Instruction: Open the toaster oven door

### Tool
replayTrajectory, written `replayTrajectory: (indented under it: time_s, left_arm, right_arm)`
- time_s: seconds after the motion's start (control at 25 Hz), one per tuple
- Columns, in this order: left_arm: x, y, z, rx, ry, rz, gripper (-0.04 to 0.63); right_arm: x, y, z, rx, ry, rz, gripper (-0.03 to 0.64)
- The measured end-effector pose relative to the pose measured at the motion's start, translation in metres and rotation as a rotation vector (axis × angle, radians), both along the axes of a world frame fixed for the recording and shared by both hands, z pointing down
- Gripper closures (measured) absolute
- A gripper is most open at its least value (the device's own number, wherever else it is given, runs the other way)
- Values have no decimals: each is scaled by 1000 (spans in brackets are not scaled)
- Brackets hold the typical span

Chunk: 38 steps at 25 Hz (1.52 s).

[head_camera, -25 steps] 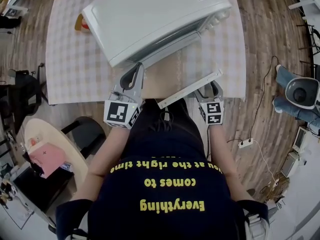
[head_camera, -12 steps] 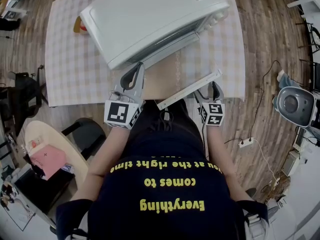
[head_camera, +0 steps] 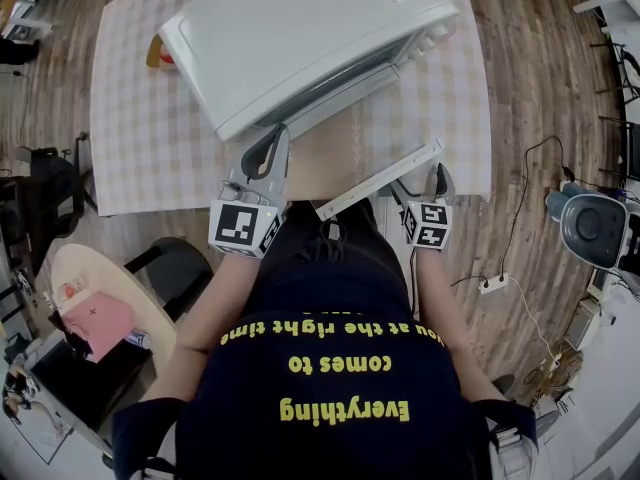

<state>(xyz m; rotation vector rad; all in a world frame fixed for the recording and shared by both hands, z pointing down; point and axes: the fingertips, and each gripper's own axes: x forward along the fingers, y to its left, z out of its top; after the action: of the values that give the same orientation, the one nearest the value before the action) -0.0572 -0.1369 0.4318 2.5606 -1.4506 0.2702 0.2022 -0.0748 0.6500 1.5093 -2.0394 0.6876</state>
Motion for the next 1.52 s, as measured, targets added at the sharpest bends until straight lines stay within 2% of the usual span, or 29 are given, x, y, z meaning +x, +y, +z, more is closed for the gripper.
replayTrajectory:
  time_s: [0.28,0.48,0.88,1.52]
  left_arm:
    - [1,-2,-3,6,3,9,597]
    - [3,-3,0,6,-2,23,597]
    - [15,-3,7,-7,-2,63,597]
    - [12,-5,9,-10,-2,63,597]
  right_arm:
    - [-1,0,-3,5,-25,-11,64]
    - [5,5,1,-41,-10,-58,97]
    - [14,8,-3,-62,2,-40,119]
    - [17,14,-7,-85,28,-38,145]
